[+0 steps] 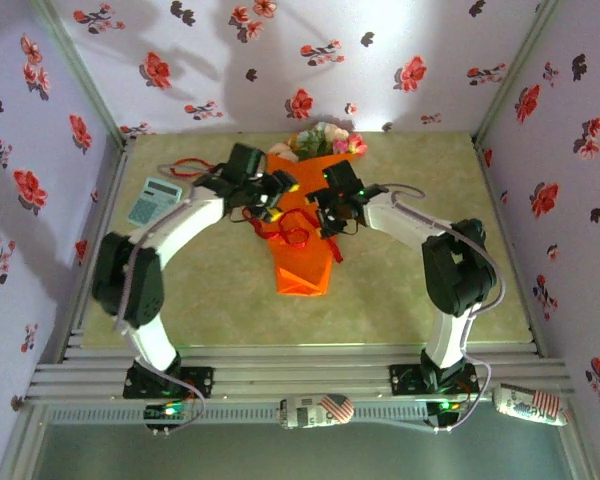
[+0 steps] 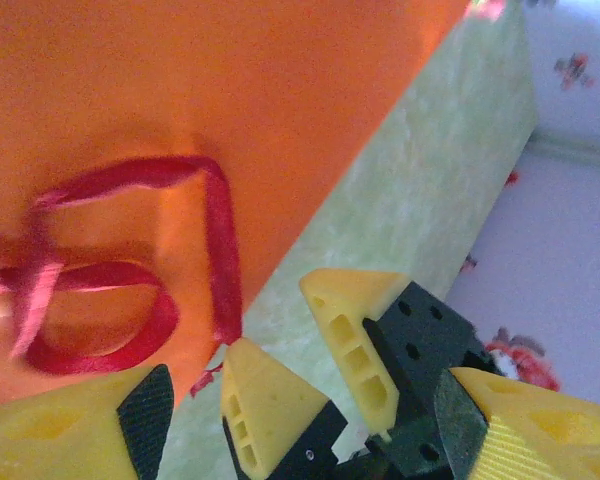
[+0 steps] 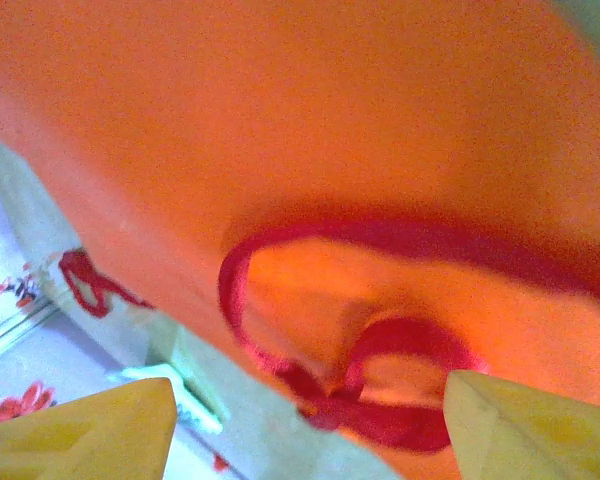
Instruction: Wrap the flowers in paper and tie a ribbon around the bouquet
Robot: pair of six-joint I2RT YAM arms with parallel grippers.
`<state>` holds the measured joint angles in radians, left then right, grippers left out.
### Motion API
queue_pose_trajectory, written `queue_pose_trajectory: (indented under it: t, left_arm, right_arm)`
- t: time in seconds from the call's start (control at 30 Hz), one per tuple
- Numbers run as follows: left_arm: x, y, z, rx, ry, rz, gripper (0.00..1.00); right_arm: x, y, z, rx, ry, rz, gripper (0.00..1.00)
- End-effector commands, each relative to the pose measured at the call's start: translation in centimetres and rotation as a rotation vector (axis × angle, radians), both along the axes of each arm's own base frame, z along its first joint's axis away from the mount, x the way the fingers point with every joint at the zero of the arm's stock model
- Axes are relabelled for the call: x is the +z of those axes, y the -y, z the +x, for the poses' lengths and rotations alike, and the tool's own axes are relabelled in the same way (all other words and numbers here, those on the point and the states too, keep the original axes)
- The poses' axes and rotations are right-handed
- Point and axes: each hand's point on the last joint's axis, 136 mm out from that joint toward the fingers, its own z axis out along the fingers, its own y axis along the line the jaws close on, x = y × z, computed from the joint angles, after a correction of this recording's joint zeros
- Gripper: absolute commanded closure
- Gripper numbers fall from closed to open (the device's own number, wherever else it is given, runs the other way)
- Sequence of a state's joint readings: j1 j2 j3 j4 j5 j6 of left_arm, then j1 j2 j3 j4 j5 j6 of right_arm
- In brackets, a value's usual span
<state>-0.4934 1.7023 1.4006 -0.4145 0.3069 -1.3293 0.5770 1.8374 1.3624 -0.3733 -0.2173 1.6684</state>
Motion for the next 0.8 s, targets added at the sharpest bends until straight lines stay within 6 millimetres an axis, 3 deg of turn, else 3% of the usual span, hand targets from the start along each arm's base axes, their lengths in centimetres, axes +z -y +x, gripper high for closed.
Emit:
queue_pose_trajectory:
  t: [0.0, 0.1, 0.2, 0.3, 0.4, 0.5, 0.63, 0.67, 0.77]
  left_arm:
    - [-2.1, -6.9, -0.9, 0.180, -0.091, 0.095, 0.26]
    - [-4.8, -9.7, -0.8, 0.273, -0.146, 0.071, 0.26]
    - [-6.5, -10.6, 0.0, 0.288, -0.177, 0.064, 0.26]
    - [-7.3, -10.3, 0.7, 0.280, -0.186, 0.051, 0.27]
    - [-7.8, -10.0, 0.9, 0.277, -0.197, 0.038, 0.27]
    - [-8.4, -9.5, 1.0, 0.264, -0.217, 0.025, 0.28]
    - [-9.0, -9.3, 1.0, 0.259, -0.250, 0.029, 0.28]
    - [-9.0, -9.3, 1.1, 0.258, -0.252, 0.034, 0.28]
    - [-9.1, -9.5, 1.2, 0.264, -0.262, 0.046, 0.26]
  right_arm:
    - [-0.9, -1.9, -2.9, -0.036, -0.145, 0.011, 0.26]
    - [-1.6, -3.7, -4.1, -0.021, -0.214, 0.016, 0.26]
    - [-3.3, -4.7, -4.8, -0.041, -0.278, 0.033, 0.27]
    - [-5.1, -4.3, -3.6, -0.083, -0.283, 0.022, 0.30]
    - [-6.5, -3.8, -1.1, -0.129, -0.262, 0.013, 0.36]
    - [-7.3, -3.4, 0.5, -0.160, -0.245, 0.003, 0.52]
    - [-6.8, -3.3, 1.3, -0.155, -0.213, 0.017, 0.95]
    - [-6.3, -3.1, 1.2, -0.143, -0.203, 0.013, 1.00]
    - [-4.1, -1.7, 0.2, -0.097, -0.164, -0.013, 1.00]
